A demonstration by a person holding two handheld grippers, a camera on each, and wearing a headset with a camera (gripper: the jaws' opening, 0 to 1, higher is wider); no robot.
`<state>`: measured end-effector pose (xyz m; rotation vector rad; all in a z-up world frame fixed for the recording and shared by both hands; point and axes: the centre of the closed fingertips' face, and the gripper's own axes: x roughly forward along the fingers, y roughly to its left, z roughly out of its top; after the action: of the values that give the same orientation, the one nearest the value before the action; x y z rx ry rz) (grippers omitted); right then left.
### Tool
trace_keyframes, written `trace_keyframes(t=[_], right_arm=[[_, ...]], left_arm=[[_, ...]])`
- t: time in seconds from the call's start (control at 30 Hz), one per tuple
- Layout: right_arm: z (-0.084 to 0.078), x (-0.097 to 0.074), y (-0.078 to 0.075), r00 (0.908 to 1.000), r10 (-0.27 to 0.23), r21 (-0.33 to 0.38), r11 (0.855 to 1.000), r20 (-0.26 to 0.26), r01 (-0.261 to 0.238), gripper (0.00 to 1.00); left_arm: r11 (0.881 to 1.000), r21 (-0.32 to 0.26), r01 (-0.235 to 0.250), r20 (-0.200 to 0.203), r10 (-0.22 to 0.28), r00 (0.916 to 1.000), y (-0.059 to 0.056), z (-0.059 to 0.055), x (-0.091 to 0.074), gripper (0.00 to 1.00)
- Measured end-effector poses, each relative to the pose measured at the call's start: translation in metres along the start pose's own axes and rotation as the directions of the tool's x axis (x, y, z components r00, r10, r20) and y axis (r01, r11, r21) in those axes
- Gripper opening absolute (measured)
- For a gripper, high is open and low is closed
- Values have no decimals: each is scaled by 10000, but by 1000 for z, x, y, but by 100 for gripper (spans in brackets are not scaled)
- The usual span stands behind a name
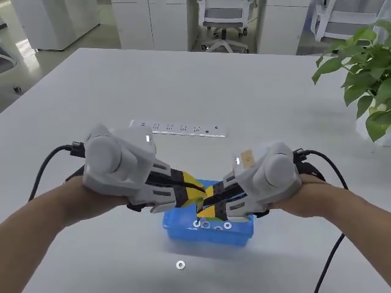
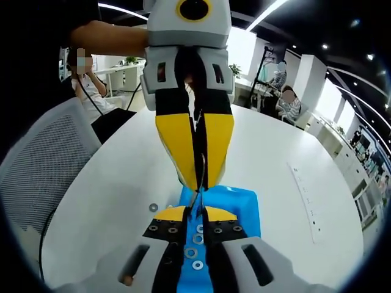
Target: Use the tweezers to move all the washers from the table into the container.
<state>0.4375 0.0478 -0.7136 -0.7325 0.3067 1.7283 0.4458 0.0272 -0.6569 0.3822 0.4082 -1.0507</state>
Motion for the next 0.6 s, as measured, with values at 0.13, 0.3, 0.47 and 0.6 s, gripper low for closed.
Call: trace_keyframes(t=[0.13,0.3,0.47,0.6], right_arm=[[2,-5,1,9999,-141,137,9998,-36,141,12],[2,-11,3,9993,-352,349,9988,-102,355,19],[3,-17,4,9980,-609,572,9965,-153,617,23],[1,-24,6,9962,-837,828,9929,-249,855,28]], left_arm=[[10000,53,-4,73,4,10000,-4,5,-2,6],[9999,94,-36,145,34,9999,-7,9,-6,6],[9999,130,-10,97,8,10000,-12,10,-9,6],[9999,148,3,53,-4,10000,-15,10,-12,6]])
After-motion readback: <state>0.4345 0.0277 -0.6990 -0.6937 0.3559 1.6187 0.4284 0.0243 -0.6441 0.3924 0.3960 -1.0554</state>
